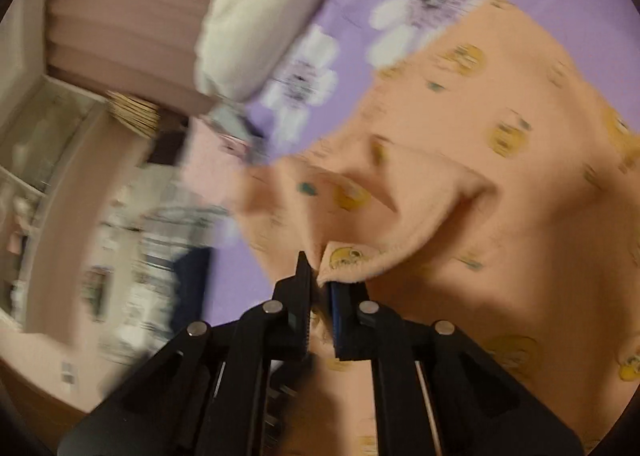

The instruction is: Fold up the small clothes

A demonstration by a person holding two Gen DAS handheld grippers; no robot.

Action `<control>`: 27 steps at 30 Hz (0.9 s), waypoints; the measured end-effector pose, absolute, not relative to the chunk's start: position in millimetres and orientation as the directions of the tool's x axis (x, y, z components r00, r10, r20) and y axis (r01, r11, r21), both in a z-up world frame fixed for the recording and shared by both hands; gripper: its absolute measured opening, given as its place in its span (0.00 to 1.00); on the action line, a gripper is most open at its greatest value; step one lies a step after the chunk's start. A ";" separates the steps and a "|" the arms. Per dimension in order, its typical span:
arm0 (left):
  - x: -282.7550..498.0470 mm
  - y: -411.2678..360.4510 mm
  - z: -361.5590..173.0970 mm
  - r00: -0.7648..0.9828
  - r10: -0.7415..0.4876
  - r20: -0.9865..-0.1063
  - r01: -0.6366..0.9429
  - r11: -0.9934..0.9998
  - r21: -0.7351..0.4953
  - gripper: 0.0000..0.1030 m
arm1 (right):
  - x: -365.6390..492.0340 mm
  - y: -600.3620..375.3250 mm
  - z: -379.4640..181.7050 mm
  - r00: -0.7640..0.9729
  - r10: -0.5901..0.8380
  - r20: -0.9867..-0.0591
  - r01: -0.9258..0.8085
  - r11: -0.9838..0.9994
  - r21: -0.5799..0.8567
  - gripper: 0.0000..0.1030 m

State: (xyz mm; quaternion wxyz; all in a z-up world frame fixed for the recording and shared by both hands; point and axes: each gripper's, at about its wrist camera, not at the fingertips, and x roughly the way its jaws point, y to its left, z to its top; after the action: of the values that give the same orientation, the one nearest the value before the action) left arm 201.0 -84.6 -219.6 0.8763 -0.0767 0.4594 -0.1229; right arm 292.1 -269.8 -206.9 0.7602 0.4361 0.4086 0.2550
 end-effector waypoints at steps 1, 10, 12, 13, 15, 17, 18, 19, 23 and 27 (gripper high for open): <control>207.7 -80.6 -223.0 0.519 -0.364 -0.774 0.130 0.928 -0.349 0.09 | 291.0 -272.8 -200.9 0.546 0.749 -0.375 -0.042 0.472 0.881 0.09; 228.8 -46.3 -233.5 0.621 -0.225 -0.750 -0.106 0.925 -0.365 0.08 | 273.7 -315.4 -188.5 0.643 0.715 -0.276 -0.018 0.375 0.927 0.09; 223.7 -30.7 -223.5 0.685 -0.109 -0.721 -0.178 0.934 -0.310 0.08 | 274.9 -319.9 -188.1 0.645 0.724 -0.245 -0.026 0.341 0.940 0.09; 225.5 -19.8 -223.2 0.687 -0.081 -0.722 -0.221 0.923 -0.314 0.08 | 273.4 -321.5 -185.9 0.651 0.720 -0.238 -0.033 0.341 0.940 0.09; 231.2 11.1 -232.3 0.675 -0.134 -0.726 -0.289 0.857 -0.427 0.08 | 271.7 -326.2 -182.6 0.667 0.707 -0.237 -0.039 0.350 0.936 0.09; 235.1 30.6 -246.8 0.662 -0.221 -0.716 -0.326 0.775 -0.541 0.08 | 274.4 -327.3 -186.1 0.659 0.721 -0.212 -0.045 0.319 0.947 0.10; 236.0 37.2 -252.6 0.659 -0.248 -0.711 -0.339 0.745 -0.574 0.08 | 276.9 -325.8 -190.3 0.657 0.721 -0.222 -0.030 0.318 0.947 0.11; 235.6 38.6 -256.1 0.659 -0.266 -0.703 -0.334 0.734 -0.591 0.08 | 279.7 -324.0 -196.6 0.656 0.713 -0.247 -0.003 0.330 0.944 0.12; 238.9 20.9 -246.3 0.654 -0.195 -0.731 -0.267 0.845 -0.464 0.08 | 283.7 -331.1 -237.2 0.634 0.666 -0.392 0.185 0.362 0.914 0.13; 228.7 19.2 -246.7 0.645 -0.184 -0.742 -0.274 0.850 -0.449 0.08 | 266.3 -371.0 -268.7 0.701 0.665 -0.258 0.265 0.092 0.960 0.18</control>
State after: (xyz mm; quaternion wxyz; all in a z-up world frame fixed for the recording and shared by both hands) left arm 228.7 19.2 -246.7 0.8651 -0.2725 0.4204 0.0261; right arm 266.3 -371.0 -268.7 0.6484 0.6559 0.3545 0.1539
